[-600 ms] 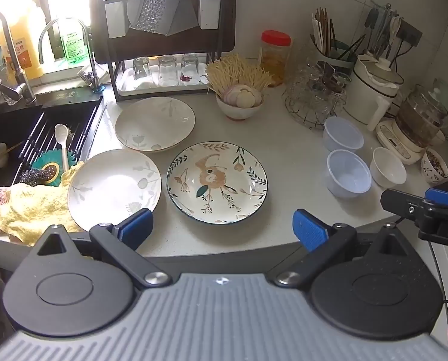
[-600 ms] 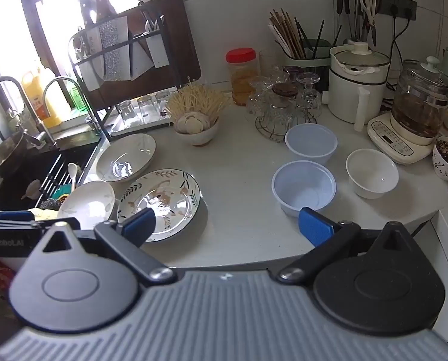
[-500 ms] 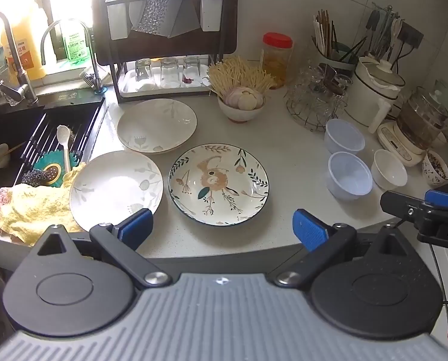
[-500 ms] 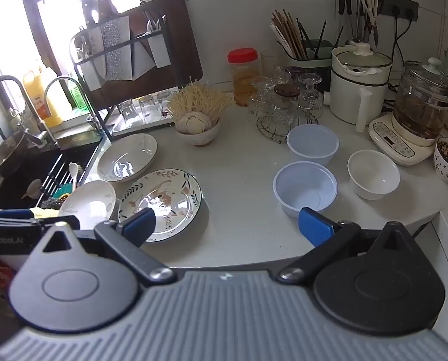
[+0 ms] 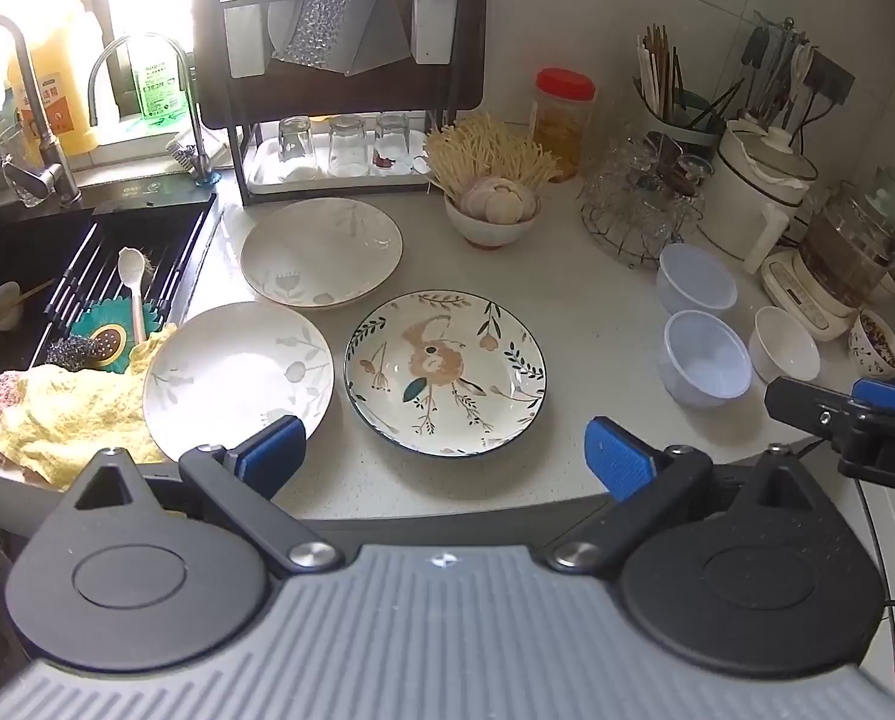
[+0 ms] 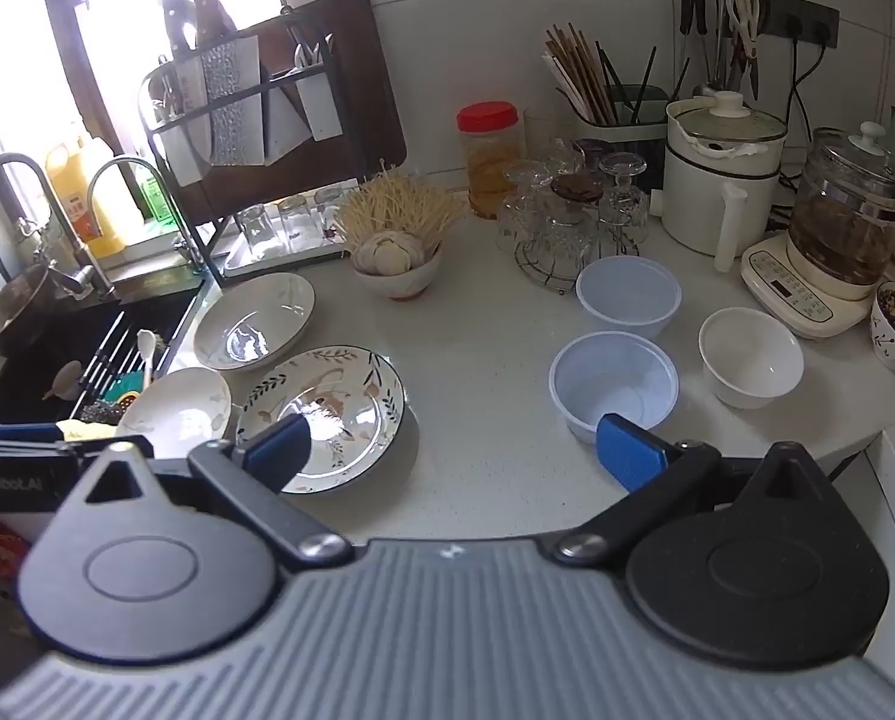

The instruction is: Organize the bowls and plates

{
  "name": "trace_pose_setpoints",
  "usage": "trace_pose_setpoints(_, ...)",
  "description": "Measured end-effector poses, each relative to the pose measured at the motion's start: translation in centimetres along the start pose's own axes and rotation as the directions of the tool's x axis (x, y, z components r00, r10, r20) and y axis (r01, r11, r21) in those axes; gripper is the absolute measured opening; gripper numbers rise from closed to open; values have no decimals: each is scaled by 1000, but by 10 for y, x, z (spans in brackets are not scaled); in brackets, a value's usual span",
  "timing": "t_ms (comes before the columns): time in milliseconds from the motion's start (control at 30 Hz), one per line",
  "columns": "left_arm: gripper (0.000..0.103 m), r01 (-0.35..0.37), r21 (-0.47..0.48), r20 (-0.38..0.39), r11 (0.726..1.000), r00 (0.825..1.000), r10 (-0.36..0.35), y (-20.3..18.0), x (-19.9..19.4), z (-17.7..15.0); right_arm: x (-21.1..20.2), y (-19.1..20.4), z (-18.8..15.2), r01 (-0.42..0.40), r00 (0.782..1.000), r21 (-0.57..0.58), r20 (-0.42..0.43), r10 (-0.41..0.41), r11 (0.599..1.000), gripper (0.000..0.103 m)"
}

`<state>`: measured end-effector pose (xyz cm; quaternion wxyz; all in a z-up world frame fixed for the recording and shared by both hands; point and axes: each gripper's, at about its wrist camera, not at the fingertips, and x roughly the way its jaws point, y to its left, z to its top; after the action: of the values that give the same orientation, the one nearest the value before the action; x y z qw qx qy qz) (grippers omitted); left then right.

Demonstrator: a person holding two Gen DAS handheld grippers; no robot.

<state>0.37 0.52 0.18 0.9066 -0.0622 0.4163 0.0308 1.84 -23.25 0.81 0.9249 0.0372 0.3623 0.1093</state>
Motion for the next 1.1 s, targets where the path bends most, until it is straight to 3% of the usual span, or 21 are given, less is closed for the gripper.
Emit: trace_pose_setpoints(1100, 101, -2, 26, -22, 1000, 1000, 2, 21, 9, 9, 6, 14, 0, 14, 1000, 30, 6, -14, 999, 103)
